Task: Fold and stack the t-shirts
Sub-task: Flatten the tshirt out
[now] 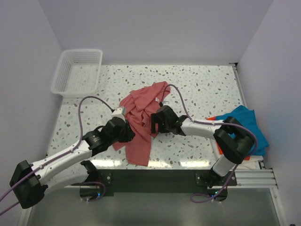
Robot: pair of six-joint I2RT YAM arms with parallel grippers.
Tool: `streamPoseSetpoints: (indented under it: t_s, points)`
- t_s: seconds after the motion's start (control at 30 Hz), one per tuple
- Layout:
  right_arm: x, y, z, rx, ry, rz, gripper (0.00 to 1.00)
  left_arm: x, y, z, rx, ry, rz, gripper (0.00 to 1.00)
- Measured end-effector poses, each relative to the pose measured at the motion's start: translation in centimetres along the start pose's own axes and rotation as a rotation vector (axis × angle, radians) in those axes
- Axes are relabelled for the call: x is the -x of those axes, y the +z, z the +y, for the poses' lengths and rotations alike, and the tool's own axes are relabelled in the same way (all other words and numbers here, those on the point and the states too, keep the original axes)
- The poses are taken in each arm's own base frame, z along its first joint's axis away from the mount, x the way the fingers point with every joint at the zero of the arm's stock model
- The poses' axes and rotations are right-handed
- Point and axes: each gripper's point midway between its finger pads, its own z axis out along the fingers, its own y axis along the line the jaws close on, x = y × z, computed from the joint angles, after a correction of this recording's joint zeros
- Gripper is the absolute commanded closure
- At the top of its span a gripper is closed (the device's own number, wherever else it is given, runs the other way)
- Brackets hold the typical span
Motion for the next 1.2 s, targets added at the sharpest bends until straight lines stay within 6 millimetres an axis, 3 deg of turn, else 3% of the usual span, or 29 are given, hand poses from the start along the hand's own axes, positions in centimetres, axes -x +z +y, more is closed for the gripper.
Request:
streamPoseSetpoints:
  t_s: [0.07, 0.2, 0.27, 0.33, 0.47, 0.57, 0.7, 0.83, 0.93, 1.07, 1.2]
  points:
    - [-0.1, 0.9, 0.5, -0.02, -0.007, -0.006, 0.16, -3.1, -0.1, 0.8, 0.028, 0.026, 0.073, 0.74]
    - [0.9, 2.3, 1.9, -0.053, -0.004, -0.045, 0.29, -5.4, -0.3, 0.7, 0.03, 0.034, 0.112, 0.72]
    - [1.4, 2.8, 2.0, -0.077, -0.002, -0.065, 0.56, -6.0, -0.3, 0.4, 0.027, 0.036, 0.12, 0.71]
    - [1.5, 3.1, 1.4, -0.121, 0.007, -0.075, 1.0, -6.6, -0.3, 0.0, 0.026, 0.038, 0.129, 0.68]
    - [1.6, 2.5, -1.0, -0.24, 0.006, -0.092, 1.0, -7.7, 0.2, 0.3, 0.055, 0.041, 0.154, 0.64]
    - [2.1, 0.8, -3.5, -0.329, -0.001, -0.093, 1.0, -8.1, 0.4, 1.1, 0.088, 0.027, 0.153, 0.61]
    - [5.6, -3.6, -8.0, -0.376, 0.105, -0.17, 1.0, -7.7, 0.5, 2.0, 0.139, -0.011, 0.12, 0.56]
    - [9.8, -9.3, -12.8, -0.413, 0.247, -0.309, 1.0, -6.9, 0.3, 3.2, 0.201, -0.054, 0.065, 0.55]
    - [10.3, -11.1, -13.2, -0.407, 0.254, -0.338, 1.0, -5.9, 0.6, 4.4, 0.252, -0.105, 0.029, 0.58]
    - [9.6, -11.4, -14.0, -0.418, 0.248, -0.299, 1.0, -4.4, 1.7, 6.6, 0.338, -0.182, -0.006, 0.6]
    - [9.3, -11.9, -15.3, -0.439, 0.267, -0.275, 1.0, -4.8, 3.4, 9.6, 0.468, -0.201, 0.016, 0.61]
